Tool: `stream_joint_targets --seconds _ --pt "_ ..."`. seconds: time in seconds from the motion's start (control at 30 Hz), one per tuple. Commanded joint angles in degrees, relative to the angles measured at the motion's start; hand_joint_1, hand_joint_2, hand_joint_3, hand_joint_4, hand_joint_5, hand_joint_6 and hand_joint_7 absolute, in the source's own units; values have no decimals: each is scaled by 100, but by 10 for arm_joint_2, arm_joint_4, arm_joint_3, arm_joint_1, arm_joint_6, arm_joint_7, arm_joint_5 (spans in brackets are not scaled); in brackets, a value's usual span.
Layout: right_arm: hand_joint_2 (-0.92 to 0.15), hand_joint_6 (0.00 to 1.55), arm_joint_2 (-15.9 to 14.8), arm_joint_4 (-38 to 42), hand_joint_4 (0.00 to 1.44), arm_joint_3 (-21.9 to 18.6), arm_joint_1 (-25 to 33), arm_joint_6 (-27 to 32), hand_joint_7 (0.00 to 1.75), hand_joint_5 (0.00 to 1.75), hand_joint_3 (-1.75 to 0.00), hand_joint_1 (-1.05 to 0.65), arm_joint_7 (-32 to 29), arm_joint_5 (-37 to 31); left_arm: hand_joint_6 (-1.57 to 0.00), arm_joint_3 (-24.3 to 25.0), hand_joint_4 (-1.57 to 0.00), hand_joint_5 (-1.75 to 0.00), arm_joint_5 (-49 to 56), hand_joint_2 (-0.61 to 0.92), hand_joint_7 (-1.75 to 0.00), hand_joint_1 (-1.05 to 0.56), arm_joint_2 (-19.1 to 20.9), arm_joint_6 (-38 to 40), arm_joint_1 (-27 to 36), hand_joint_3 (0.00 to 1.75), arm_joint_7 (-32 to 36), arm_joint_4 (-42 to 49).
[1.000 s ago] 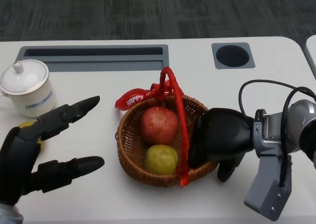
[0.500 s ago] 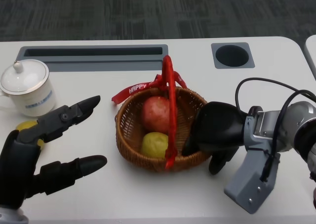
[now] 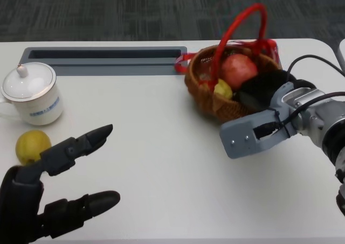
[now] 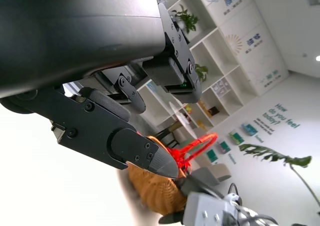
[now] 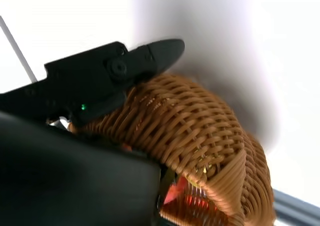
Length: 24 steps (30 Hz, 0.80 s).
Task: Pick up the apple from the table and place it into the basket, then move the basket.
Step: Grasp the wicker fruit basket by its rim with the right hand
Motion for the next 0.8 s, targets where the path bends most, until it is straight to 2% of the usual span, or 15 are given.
stream_joint_targets --seconds 0.03,0.3,0.4,0.53,0.6,0.8 --pt "-92 95 -16 -3 110 -46 -35 38 2 2 -9 -34 3 39 -75 4 -86 -4 11 82 -2 -44 -10 -32 34 0 12 -25" --pt "-92 98 -22 -4 111 -106 -17 93 2 2 -5 -34 -4 73 -79 -2 -90 -3 38 80 -2 -45 -51 -36 155 0 18 -132" --pt "-92 98 -20 -4 111 -115 -13 103 1 2 -4 -33 -6 72 -79 2 -90 -3 45 81 -2 -46 -52 -32 166 0 15 -148" --pt "-92 96 -16 -4 109 -129 -8 103 0 1 -4 -34 -5 79 -79 5 -91 -2 51 81 -1 -48 -50 -26 146 0 15 -140" --pt "-89 88 -15 -4 98 -137 -6 98 0 0 -2 -41 4 84 -80 2 -91 -2 56 80 -1 -47 -52 -19 136 0 15 -138" --pt "-78 48 -13 -5 47 -139 -10 80 0 0 0 -73 34 84 -80 1 -91 -1 50 79 -1 -46 -44 3 101 0 10 -127"
